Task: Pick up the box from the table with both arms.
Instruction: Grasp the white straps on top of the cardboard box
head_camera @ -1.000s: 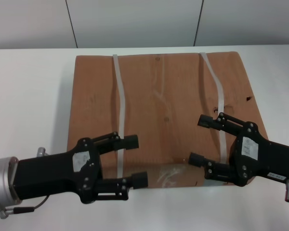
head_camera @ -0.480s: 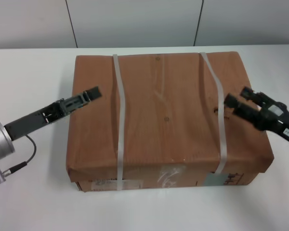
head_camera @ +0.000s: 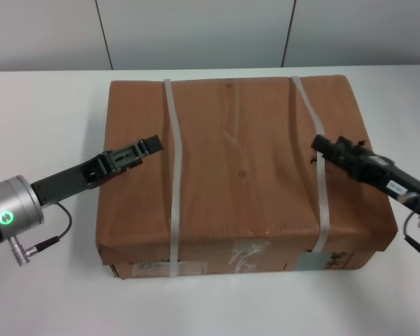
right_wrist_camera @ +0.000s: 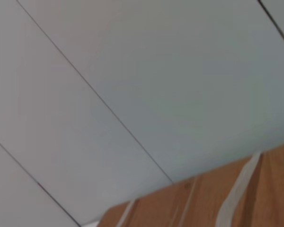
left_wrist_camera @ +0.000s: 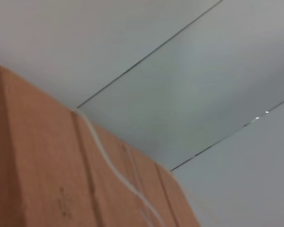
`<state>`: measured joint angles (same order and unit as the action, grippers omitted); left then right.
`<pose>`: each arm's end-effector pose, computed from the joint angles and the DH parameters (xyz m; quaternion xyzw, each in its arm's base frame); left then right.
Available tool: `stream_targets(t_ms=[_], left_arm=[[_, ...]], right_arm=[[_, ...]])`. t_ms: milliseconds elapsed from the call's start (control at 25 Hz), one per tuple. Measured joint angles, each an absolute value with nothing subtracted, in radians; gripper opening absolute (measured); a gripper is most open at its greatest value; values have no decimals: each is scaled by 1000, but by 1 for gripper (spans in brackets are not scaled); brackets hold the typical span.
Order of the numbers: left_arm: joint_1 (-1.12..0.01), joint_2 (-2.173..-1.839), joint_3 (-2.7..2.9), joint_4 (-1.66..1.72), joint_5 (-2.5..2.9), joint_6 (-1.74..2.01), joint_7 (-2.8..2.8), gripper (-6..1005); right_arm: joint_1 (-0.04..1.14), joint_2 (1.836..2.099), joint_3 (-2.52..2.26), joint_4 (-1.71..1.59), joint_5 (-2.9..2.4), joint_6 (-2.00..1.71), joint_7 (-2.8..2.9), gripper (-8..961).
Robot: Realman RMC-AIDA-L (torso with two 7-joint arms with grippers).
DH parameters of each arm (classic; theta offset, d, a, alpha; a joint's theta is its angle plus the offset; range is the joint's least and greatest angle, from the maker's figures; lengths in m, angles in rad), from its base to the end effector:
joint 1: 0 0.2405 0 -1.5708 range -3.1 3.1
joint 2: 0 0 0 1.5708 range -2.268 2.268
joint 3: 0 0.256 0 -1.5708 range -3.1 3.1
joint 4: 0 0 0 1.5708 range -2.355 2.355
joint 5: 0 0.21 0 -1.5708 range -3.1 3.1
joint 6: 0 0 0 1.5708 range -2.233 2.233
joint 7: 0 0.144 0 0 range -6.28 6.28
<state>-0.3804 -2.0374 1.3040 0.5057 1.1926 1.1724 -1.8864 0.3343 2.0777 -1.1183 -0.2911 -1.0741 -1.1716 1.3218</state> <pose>-0.2811 0.3258 -0.0345 -0.7364 -0.5556 -0.3664 0.1214 0.3291 0.2986 -0.0380 -0.7417 0.4759 0.3804 0.2806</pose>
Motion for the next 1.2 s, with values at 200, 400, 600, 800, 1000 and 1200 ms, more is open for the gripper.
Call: stream_targets(t_ms=[200,400,600,800,1000,1200], left_arm=[[-422,-2039,1330,457,1199,1148,-1894,803],[-464,-2039,1413,442,1210,1146,-1897,792],[-499,-2042,1505,441,1210,1117,-1897,782],[-516,-2043,1546,441,1208,1090,-1909,771],[-512,-2043,1543,441,1202,1084,-1911,761],[-509,-2043,1540,440,1201,1073,-1912,750]], right_arm=[[374,2079,-1190,-287,-1075,-1112,1365,789],[404,2079,-1253,-287,-1075,-1101,1374,780],[428,2079,-1305,-284,-1074,-1096,1375,772],[437,2079,-1333,-288,-1074,-1076,1377,763],[438,2079,-1334,-288,-1074,-1074,1377,755],[438,2078,-1334,-286,-1074,-1074,1377,746]])
